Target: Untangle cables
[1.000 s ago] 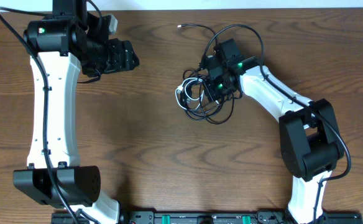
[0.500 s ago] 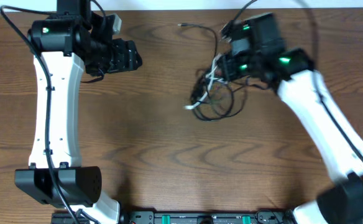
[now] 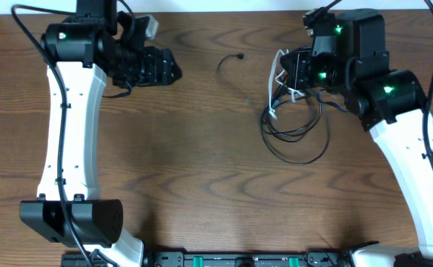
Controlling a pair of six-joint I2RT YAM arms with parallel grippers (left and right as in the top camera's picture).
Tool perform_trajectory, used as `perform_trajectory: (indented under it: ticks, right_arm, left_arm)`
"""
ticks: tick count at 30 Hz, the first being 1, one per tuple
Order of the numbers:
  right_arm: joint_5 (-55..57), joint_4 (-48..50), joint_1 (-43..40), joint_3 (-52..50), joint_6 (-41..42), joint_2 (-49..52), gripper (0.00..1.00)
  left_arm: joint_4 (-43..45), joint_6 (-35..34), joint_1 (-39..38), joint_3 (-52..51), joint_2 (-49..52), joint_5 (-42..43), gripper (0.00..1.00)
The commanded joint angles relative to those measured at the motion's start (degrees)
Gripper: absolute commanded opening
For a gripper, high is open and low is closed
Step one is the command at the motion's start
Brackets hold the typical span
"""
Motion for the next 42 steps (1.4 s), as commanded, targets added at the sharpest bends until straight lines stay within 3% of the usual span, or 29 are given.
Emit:
perform_trajectory:
  ticks: [1,7,12,17,22,27,30,33,38,42]
  right_arm:
    - [-0.17,-0.07,-0.46,0.96,2.27,0.76,0.01]
    - [-2.58,0.55,-0.57,1.05,2.29,0.66,0.01]
    - [-17.22,6.43,-3.63,1.84,2.32,-0.42,0.01]
    - [-28.37,17.25,-9.57,2.6,15.54,-2.12,0.01]
    - [-24.02,16.85,-13.42,2.58,20.87,-2.34,0.01]
    - [-1.11,1.81,-10.32,2.56,16.13,-0.9,0.01]
    - [6.23,-5.11,-6.27,2.56,13.64,1.99,0.01]
    - [5.86,-7.98,-2.99,2.56,10.08,5.77,0.01]
    - [-7.02,-4.24,0.13,2.58,0.07,8.17,0.01]
    - [-6.82,-3.08,-0.24,4.11,0.96,7.67,0.01]
  left_arm:
    - [-0.13,4.63,-2.03,-2.56,0.5,8.22,0.79]
    - [6.54,4.96,-5.6,-9.03,2.75,9.53,0.79]
    - [11.13,4.94,-6.05,-10.47,4.7,10.08,0.79]
    - [11.47,4.96,-5.97,-10.49,5.27,9.57,0.79]
    - [11.5,4.96,-5.95,-10.47,5.27,7.37,0.79]
    - [12.57,4.96,-5.9,-10.49,5.27,6.36,0.79]
    - [13.68,4.96,-5.9,-10.49,5.27,6.36,0.79]
    - [14.29,4.96,-5.9,-10.49,5.27,6.36,0.79]
    - [14.6,4.96,-5.9,-10.49,5.27,6.36,0.79]
    - [14.69,4.96,-5.92,-10.47,5.27,6.43,0.79]
